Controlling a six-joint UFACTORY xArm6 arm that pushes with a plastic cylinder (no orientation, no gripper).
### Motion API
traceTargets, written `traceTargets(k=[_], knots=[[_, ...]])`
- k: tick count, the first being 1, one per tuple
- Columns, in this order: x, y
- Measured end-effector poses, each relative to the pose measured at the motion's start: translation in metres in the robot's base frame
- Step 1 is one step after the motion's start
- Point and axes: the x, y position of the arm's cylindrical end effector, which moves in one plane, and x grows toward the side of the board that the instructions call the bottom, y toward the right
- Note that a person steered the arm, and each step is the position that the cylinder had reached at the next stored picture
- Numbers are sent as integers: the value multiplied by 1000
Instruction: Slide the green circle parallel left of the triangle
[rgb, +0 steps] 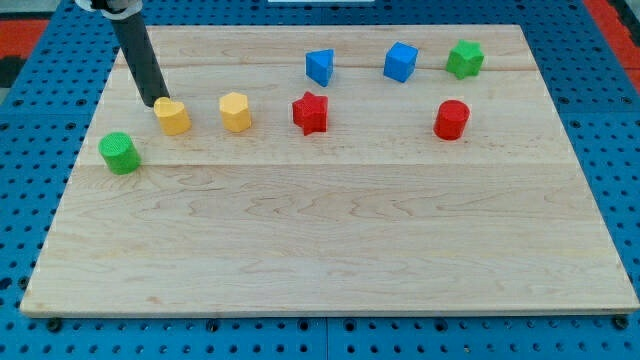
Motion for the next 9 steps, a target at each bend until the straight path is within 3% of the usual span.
traceTargets(k=[1,2,4,5,9], knots=[[27,-79],[43,-95],[147,-59],[150,-42],[47,-37]])
